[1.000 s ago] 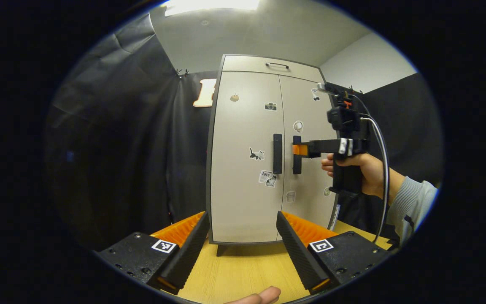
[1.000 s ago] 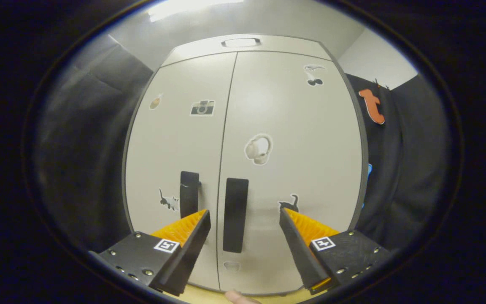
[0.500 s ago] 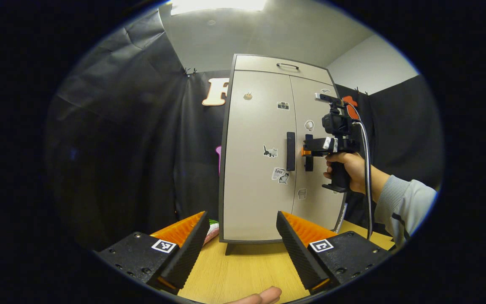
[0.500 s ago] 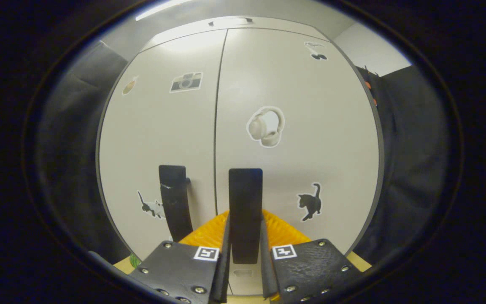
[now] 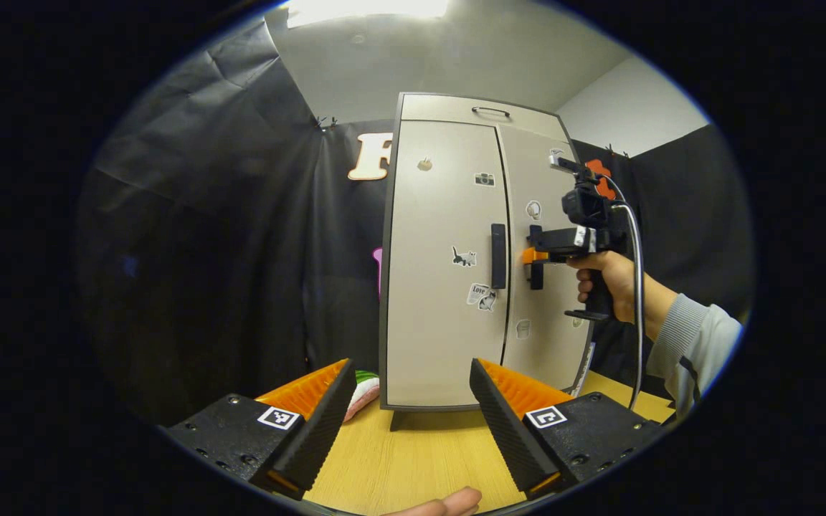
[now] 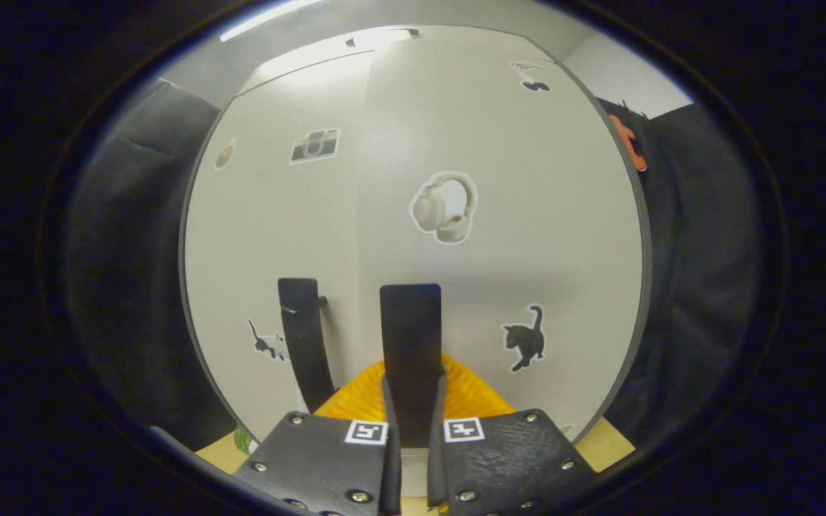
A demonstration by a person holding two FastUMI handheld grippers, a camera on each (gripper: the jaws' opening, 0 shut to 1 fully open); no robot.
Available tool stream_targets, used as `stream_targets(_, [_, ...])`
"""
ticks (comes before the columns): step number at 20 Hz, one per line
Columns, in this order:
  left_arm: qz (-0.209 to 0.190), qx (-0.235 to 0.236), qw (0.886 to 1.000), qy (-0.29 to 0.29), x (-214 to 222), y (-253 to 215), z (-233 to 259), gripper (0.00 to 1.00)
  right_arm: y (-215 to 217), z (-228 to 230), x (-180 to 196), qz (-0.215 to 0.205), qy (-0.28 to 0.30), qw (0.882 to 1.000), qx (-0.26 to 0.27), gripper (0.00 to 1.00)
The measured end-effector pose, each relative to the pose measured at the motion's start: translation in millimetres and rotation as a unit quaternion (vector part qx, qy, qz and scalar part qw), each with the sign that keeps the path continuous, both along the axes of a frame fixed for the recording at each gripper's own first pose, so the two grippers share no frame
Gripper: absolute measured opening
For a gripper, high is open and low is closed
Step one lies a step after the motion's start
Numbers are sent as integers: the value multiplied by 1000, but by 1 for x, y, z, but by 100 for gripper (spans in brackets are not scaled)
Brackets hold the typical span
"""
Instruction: Open the right door of the double-door shoe cabinet with the right hand, and open the left door with the left hand.
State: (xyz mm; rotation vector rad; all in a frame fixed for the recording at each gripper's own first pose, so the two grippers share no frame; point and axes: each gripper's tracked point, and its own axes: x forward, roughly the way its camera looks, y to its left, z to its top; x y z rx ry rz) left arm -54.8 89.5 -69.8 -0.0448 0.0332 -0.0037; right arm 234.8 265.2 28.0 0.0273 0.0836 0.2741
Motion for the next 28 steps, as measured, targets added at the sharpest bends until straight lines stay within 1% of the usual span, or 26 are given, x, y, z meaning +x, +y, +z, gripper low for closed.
stream_targets(4, [2, 4, 1000, -1, -4, -11, 4, 99, -6, 5, -11, 31, -7, 999, 6, 14])
stream_targets(5, [4, 5, 1000, -3, -5, -14, 5, 99, -8, 3, -11, 36, -7, 999, 7, 12])
stream_targets(6, [3, 5, 1000, -4, -4, -19, 7, 99, -10, 3, -13, 40, -5, 999, 10, 14])
stream_targets(14, [-21, 4, 1000, -5, -7, -47, 15, 99, -25, 9, -30, 80, -6, 997, 16, 14])
stream_targets(18, [-15, 2, 1000, 0, -4, -44, 14, 99, -34, 11, -36, 86, -2, 996, 10, 14])
stream_targets(20, [-16, 1, 1000, 3, -3, -45, 11, 98, -40, 12, -39, 90, 3, 996, 15, 14])
stream_targets(28, [-26, -7, 1000, 11, -3, -54, 9, 99, -64, 15, -50, 89, 5, 996, 19, 14])
